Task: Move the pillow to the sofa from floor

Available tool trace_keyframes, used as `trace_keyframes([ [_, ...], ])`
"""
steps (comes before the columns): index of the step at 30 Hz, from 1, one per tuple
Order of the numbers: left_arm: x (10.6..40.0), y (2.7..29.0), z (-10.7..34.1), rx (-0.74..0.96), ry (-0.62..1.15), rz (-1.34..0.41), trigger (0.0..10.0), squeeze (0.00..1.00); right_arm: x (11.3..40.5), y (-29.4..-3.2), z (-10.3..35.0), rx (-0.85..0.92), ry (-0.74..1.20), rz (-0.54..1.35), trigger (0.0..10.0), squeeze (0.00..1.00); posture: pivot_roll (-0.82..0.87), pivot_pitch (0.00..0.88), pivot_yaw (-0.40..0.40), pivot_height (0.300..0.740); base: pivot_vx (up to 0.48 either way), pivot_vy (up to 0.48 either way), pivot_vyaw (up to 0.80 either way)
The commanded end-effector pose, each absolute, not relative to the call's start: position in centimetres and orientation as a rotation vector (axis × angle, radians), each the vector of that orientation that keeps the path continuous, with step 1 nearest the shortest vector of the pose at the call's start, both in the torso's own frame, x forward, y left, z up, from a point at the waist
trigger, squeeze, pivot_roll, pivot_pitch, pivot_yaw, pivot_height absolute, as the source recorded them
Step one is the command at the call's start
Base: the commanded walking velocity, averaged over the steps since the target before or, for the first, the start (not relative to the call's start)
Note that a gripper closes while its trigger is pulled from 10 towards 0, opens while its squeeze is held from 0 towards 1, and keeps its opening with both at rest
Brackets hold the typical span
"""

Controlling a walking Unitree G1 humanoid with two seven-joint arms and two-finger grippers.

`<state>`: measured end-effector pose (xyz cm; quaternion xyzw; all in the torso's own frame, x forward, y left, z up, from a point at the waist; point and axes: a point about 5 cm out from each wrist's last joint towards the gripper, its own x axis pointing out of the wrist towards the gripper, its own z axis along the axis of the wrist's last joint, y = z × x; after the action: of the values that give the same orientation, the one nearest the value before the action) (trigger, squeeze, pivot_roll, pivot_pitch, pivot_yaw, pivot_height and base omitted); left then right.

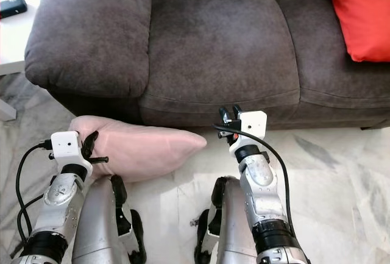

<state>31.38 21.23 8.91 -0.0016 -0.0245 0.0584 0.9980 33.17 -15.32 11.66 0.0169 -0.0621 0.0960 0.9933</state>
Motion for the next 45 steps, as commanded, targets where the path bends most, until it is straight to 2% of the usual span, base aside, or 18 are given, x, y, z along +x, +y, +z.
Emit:
trace_keyframes([
  [1,31.8,22.0,10.6,0.015,-0.122,0.139,10.0,0.0,33.0,-15.9,11.1,0.044,-0.11,0.167,10.0,0.0,0.11,0.15,-0.029,0.53,-0.266,0.0,0.0],
  [15,32.1,22.2,10.7,0.009,-0.129,0.151,10.0,0.0,33.1,-16.2,10.5,0.038,-0.102,0.155,10.0,0.0,0.13,0.086,-0.043,0.53,-0.269,0.0,0.0],
  [25,31.8,22.3,10.5,0.018,-0.119,0.148,10.0,0.0,33.0,-16.0,10.0,0.044,-0.092,0.147,10.0,0.0,0.14,0.06,-0.02,0.53,-0.29,0.0,0.0],
  [42,31.5,22.0,10.3,0.009,-0.119,0.125,10.0,0.0,32.4,-15.5,9.5,0.081,-0.106,0.133,10.0,0.0,0.13,0.055,-0.018,0.53,0.0,0.0,0.0],
  [45,31.4,21.9,10.3,0.011,-0.121,0.118,10.0,0.0,32.3,-15.3,9.5,0.085,-0.106,0.136,10.0,0.0,0.13,0.056,-0.019,0.546,0.0,0.0,0.0],
])
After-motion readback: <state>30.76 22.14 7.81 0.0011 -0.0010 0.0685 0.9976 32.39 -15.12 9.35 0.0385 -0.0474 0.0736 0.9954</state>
